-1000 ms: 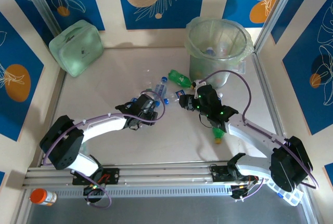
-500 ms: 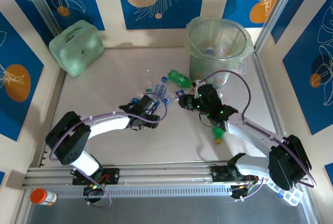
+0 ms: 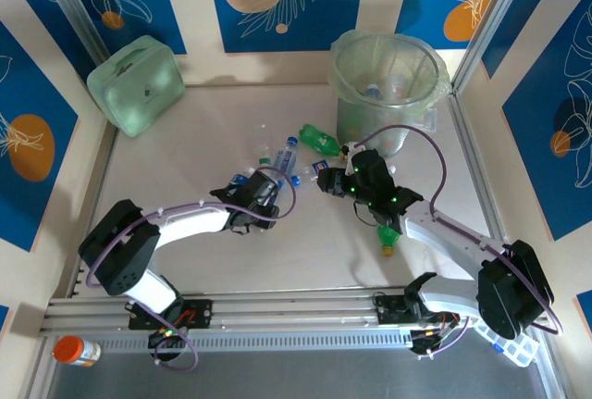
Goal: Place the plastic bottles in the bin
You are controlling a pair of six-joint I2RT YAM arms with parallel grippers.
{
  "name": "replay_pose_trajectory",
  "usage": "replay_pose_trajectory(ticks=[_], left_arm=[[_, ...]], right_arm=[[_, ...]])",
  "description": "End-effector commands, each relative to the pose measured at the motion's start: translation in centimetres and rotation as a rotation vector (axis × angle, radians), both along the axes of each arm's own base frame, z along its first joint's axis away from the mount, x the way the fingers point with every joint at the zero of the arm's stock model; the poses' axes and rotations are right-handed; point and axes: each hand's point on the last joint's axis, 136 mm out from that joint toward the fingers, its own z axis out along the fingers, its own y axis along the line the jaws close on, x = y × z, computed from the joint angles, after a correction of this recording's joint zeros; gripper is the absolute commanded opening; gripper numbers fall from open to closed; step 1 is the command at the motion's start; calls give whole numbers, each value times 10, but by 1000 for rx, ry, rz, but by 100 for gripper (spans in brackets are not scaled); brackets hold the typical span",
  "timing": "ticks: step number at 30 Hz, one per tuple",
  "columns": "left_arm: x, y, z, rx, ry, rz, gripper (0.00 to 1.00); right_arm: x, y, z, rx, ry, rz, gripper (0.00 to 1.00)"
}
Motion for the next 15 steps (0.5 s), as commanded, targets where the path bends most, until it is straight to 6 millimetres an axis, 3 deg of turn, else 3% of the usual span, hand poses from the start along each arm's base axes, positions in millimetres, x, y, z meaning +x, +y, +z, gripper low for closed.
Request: replay_pose_trajectory(ticks=[1, 5, 9, 15], left_arm=[[-3, -6, 9, -62, -22, -21, 48], [-7, -22, 25, -213, -69, -61, 45], [-12, -39, 57, -408, -160, -115, 44], [-18, -42, 84, -562, -272, -139, 43]], right_arm=[[-3, 1, 2, 46, -8, 4, 55], [-8, 2, 10, 167, -22, 25, 56], [-12, 10, 15, 313, 12, 86, 58], [-25, 49, 22, 445, 77, 288, 69]])
